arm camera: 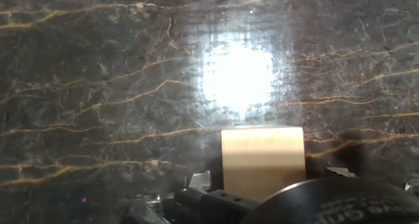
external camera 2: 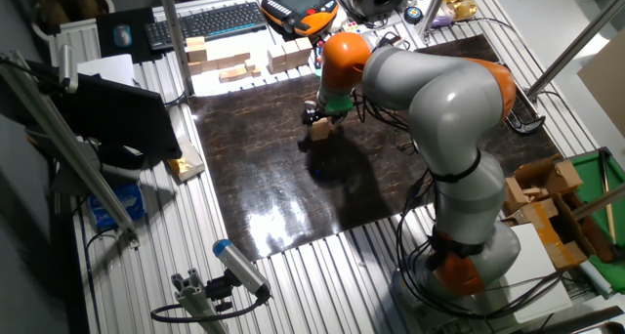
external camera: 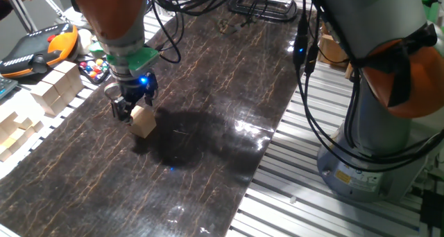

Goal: Pick up one small block

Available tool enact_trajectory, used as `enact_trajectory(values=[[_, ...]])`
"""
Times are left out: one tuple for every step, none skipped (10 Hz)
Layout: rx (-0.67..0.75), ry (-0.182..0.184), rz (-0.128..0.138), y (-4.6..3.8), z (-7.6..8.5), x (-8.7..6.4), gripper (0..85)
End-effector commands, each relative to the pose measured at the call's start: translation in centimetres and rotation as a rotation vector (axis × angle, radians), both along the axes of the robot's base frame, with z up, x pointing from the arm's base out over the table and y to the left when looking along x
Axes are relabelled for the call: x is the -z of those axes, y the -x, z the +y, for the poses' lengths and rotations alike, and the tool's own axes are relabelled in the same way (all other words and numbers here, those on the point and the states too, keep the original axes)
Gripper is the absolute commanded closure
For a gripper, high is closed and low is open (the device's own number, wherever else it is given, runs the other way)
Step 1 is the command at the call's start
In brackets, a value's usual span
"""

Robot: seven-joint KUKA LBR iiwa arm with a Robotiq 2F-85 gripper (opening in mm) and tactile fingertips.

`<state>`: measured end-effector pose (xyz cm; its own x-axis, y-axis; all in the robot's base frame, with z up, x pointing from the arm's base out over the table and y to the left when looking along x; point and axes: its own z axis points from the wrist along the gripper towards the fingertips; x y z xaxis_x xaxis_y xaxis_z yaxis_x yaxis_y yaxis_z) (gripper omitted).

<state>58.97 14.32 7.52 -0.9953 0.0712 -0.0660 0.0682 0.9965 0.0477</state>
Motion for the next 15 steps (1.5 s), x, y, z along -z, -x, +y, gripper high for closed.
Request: enact_trajectory(values=[[0.0,0.0,-0.002,-0.14,0.0,0.2,0.0],[0.003,-0.002,-0.003,-0.23,0.1,0.4,0.0],[0.009,-0.001,-0.003,-0.32,0.2,0.5,0.0],[0.011,0.001,-0.004,-0.38,0.3,0.7,0.0],[0.011,0.001,-0.004,-0.46,0.3,0.8,0.0],[0.011,0.002,-0.006,-0.54,0.3,1.0,0.0],[0.011,0.002,-0.007,-0.6,0.3,1.1,0.0],[0.008,0.004,-0.007,-0.64,0.3,1.3,0.0],[0.006,0.007,-0.008,-0.67,0.3,1.4,0.0],[0.003,0.015,-0.008,-0.71,0.4,1.6,0.0],[0.005,0.015,-0.011,-0.73,0.4,1.8,0.0],[0.007,0.015,-0.011,-0.74,0.4,1.9,0.0],[0.007,0.016,-0.011,-0.76,0.4,1.9,0.0],[0.007,0.019,-0.012,-0.76,0.4,2.0,0.0],[0.007,0.022,-0.014,-0.74,0.5,2.1,0.0]])
